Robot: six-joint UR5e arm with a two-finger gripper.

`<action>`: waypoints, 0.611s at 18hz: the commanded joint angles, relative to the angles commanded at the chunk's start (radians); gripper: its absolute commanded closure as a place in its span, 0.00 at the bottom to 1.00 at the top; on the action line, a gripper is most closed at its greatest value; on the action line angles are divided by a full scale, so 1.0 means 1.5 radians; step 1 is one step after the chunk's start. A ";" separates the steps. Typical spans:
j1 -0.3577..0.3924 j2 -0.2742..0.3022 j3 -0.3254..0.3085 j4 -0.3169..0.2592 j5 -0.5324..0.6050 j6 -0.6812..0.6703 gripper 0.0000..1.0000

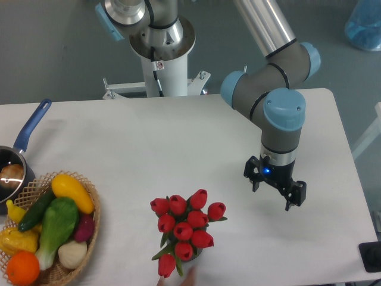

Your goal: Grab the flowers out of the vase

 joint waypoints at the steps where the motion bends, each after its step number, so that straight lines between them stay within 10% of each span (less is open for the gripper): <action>1: -0.002 0.000 0.002 0.000 0.009 -0.001 0.00; 11: -0.005 -0.001 -0.023 0.009 0.012 -0.002 0.00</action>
